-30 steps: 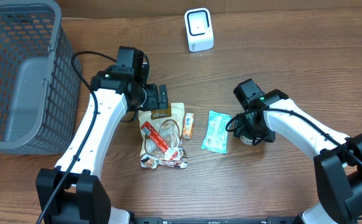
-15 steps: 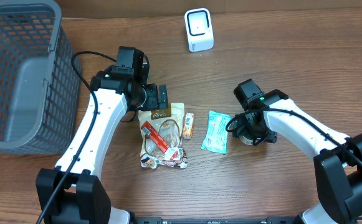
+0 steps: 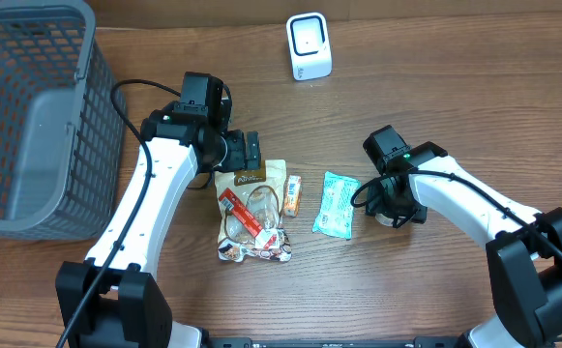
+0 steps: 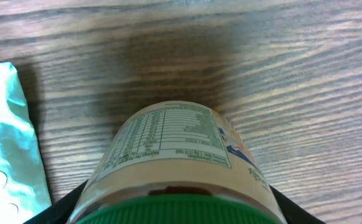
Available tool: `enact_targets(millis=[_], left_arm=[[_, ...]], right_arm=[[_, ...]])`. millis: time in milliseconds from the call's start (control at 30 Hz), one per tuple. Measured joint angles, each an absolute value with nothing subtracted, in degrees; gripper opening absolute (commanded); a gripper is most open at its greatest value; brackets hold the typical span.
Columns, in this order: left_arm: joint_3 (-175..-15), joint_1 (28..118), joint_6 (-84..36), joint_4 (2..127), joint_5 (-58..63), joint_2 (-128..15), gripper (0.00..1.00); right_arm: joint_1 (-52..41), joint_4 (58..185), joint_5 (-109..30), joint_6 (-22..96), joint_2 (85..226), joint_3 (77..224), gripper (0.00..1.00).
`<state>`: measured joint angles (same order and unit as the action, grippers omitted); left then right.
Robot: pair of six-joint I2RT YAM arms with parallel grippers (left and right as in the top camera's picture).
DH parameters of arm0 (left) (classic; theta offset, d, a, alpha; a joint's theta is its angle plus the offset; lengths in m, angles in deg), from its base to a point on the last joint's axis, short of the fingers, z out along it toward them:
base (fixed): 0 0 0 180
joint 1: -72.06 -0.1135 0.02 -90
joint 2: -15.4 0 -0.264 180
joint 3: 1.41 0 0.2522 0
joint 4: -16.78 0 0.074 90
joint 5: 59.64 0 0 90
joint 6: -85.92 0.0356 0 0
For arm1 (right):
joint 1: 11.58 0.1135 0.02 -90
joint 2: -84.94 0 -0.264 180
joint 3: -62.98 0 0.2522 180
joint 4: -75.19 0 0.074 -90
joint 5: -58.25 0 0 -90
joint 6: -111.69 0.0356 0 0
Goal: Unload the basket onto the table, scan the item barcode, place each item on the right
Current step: 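Close the right gripper on the green-lidded jar, then lift the jar and carry it to the white scanner with the right gripper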
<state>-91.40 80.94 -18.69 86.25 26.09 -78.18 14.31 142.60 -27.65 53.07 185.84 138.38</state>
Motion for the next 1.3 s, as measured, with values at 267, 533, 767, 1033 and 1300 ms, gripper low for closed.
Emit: enact_targets(millis=[267,533,767,1033,1300], left_arm=[[-91.40,80.94,-18.69,86.25,26.11,-78.18,1.00],[-91.40,80.94,-18.69,86.25,26.09,-78.18,1.00],[-91.40,80.94,-18.69,86.25,26.09,-78.18,1.00],[-91.40,80.94,-18.69,86.25,26.09,-78.18,1.00],[-91.40,80.94,-18.69,86.22,26.09,-78.18,1.00]], right_arm=[[14.29,148.76,-27.37,53.18,185.71,144.15,0.39],[14.31,149.35,-27.26,53.18,182.28,149.60,0.24],[14.29,142.33,-30.25,48.06,182.06,155.85,0.23],[14.31,141.13,-33.82,44.85,182.06,167.48,0.18],[14.33,130.40,-34.52,41.48,182.02,171.41,0.18]])
